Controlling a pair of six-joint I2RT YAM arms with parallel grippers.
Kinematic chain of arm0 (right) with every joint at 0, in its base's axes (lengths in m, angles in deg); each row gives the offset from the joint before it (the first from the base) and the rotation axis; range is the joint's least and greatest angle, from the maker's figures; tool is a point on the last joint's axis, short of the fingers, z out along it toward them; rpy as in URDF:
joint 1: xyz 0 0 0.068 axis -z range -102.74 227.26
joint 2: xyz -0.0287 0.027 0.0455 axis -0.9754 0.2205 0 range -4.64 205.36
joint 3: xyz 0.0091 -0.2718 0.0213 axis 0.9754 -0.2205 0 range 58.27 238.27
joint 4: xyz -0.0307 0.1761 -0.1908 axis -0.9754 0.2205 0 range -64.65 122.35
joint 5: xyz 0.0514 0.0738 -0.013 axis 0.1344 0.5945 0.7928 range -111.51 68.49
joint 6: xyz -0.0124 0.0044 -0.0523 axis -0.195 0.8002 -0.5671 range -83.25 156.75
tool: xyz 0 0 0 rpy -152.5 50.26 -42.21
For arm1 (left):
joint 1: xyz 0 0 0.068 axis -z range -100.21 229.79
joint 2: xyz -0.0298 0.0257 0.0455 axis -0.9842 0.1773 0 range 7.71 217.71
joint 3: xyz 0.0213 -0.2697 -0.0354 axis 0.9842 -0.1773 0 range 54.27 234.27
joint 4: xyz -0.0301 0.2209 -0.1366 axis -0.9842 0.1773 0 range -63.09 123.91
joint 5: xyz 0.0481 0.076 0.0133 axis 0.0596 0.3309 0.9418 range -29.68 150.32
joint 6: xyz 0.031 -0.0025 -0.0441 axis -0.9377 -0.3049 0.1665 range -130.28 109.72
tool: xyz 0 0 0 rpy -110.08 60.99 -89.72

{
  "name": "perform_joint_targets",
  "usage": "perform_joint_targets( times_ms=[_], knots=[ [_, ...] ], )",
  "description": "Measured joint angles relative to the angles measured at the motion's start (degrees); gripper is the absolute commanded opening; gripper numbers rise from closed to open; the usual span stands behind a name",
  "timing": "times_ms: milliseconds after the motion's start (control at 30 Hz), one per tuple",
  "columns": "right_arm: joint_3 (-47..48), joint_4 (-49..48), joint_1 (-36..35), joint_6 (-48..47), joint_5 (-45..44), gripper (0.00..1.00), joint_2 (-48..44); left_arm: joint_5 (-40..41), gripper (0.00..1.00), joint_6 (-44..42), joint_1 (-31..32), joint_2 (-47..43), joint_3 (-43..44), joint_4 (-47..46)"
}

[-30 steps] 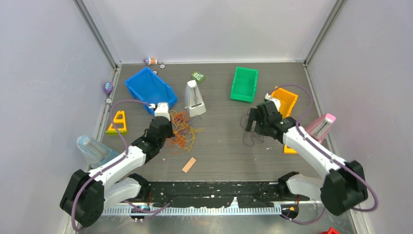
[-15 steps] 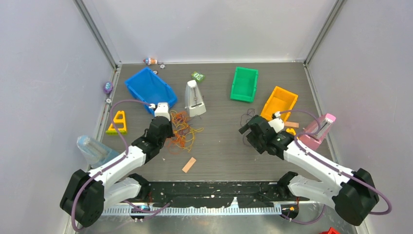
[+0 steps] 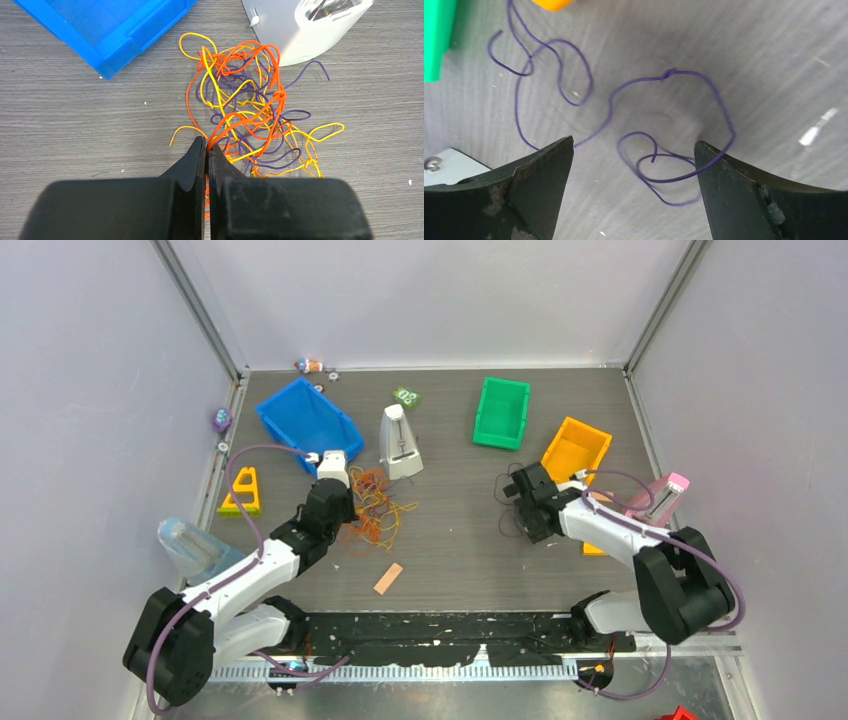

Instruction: Untangle the cables

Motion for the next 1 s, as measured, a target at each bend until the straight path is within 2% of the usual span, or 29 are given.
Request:
perform_joint_targets(
  times_ms=[333, 567, 633, 700, 767, 800, 833, 867, 900, 933, 1000],
  knots=[
    [11.17, -2.32, 4.31, -1.79, 0.37, 0.95, 13.11, 0.0, 0.0, 0.0, 0.0, 0.0, 0.0, 0.02],
    [25.05, 2.12, 5.11, -9.42, 0.52, 0.99, 25.0, 0.0, 0.0, 0.0, 0.0, 0.0, 0.0, 0.0],
    [29.88, 4.94, 5.42, -12.83, 0.66, 0.93, 28.59, 0.0, 0.0, 0.0, 0.0, 0.02, 0.0, 0.0],
    [34.42, 7.69, 5.6, -16.7, 0.72, 0.85, 31.93, 0.0, 0.0, 0.0, 0.0, 0.07, 0.0, 0.0],
    [37.13, 9.62, 5.75, -20.15, 0.7, 0.7, 34.01, -0.02, 0.0, 0.0, 0.0, 0.09, 0.0, 0.0],
    [37.9, 10.36, 5.79, -21.49, 0.7, 0.54, 34.58, -0.02, 0.0, 0.02, 0.0, 0.11, 0.02, 0.0],
    [38.66, 11.32, 5.81, -23.06, 0.7, 0.47, 35.19, -0.02, 0.0, 0.02, 0.0, 0.11, 0.0, 0.0],
    [39.1, 12.0, 5.81, -24.44, 0.66, 0.22, 35.6, -0.02, 0.0, 0.02, 0.0, 0.11, 0.0, 0.0],
    [39.3, 12.57, 5.81, -25.83, 0.7, 0.14, 35.78, -0.04, 0.0, 0.02, 0.0, 0.11, 0.0, -0.02],
    [39.3, 12.87, 5.81, -27.41, 0.74, 0.07, 35.82, -0.04, 0.0, 0.02, 0.0, 0.13, 0.0, -0.02],
    [39.17, 12.87, 5.81, -29.24, 1.01, 0.05, 35.69, -0.04, 0.0, 0.02, 0.0, 0.31, 0.0, -0.02]
  ],
)
